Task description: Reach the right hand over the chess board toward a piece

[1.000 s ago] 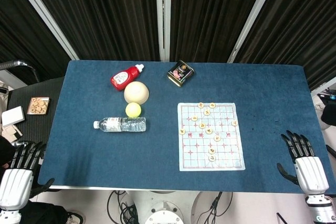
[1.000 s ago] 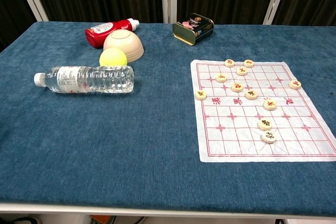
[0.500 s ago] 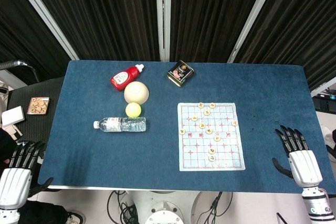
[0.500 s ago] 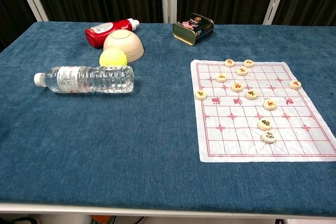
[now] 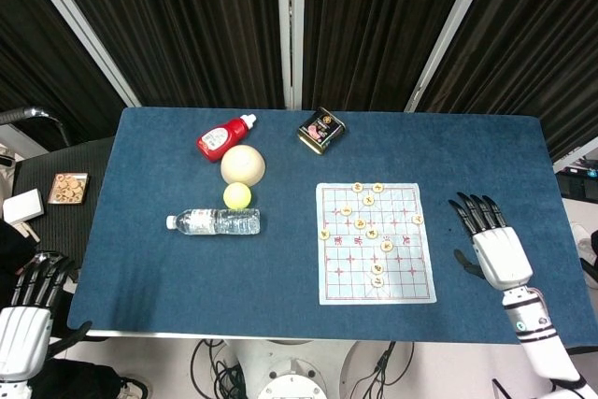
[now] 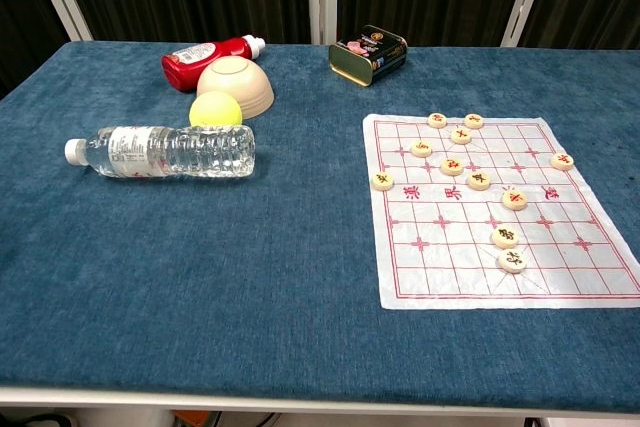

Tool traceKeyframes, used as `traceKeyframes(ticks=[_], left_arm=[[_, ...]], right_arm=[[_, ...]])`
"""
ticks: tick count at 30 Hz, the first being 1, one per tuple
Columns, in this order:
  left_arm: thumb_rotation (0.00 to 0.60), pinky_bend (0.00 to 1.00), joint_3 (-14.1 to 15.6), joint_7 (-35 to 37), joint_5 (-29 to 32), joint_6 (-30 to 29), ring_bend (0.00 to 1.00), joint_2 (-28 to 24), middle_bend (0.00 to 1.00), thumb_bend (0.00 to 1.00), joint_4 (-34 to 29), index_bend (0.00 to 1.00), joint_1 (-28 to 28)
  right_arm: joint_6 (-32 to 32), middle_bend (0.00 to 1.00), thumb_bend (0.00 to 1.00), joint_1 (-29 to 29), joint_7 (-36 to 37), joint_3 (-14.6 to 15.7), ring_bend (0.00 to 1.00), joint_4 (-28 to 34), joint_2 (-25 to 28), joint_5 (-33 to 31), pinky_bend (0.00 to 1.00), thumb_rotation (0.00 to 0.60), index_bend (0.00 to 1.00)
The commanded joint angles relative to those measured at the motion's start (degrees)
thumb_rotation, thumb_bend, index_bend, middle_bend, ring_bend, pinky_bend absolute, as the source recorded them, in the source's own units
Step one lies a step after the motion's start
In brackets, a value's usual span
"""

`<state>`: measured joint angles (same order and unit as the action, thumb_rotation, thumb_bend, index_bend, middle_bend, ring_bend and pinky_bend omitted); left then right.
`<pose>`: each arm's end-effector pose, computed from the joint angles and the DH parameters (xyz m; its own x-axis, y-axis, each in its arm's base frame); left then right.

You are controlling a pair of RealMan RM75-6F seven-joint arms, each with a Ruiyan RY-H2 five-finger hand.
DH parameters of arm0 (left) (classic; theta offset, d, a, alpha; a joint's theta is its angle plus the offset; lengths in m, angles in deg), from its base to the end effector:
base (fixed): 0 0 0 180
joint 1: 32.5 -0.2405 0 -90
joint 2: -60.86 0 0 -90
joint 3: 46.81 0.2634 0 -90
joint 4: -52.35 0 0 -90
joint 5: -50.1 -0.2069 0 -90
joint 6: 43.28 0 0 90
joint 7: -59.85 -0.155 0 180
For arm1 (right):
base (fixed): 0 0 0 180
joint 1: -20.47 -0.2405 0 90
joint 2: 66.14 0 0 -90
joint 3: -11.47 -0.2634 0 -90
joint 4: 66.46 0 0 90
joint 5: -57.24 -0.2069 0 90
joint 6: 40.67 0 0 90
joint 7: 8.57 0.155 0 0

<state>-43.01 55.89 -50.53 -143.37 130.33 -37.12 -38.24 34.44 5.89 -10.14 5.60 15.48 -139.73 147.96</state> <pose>-0.3007 0.1082 0.1461 0.3997 -0.0795 0.9132 0.9099 -0.0863 -0.4057 -0.2934 -0.2561 0.1055 0.4598 -0.0434 0.8870 -0.8688 -0.2286 0.4392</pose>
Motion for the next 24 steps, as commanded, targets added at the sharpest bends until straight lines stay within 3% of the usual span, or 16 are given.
traceKeyframes(ticks=[1, 9, 24], left_arm=[[0.600, 0.00, 0.1, -0.1, 0.0, -0.2, 0.00, 0.1, 0.08, 0.12, -0.1, 0.08, -0.2], [0.600, 0.00, 0.3, -0.7, -0.3, -0.4, 0.00, 0.2, 0.08, 0.12, -0.2, 0.08, -0.6], [0.600, 0.00, 0.3, 1.9, 0.3, -1.1, 0.00, 0.7, 0.08, 0.12, 2.1, 0.08, -1.3]], right_arm=[[-3.2, 0.00, 0.22, -2.7, -2.9, -1.3, 0.00, -0.5, -2.2, -2.1, 0.00, 0.600, 0.08], [-8.3, 0.00, 0.22, -7.1, -7.1, -1.5, 0.00, -3.1, -7.3, -3.8, 0.00, 0.600, 0.15], [-7.9, 0.00, 0.22, -8.9, -15.4, -2.1, 0.00, -6.1, -18.8, -9.0, 0.00, 0.600, 0.33]])
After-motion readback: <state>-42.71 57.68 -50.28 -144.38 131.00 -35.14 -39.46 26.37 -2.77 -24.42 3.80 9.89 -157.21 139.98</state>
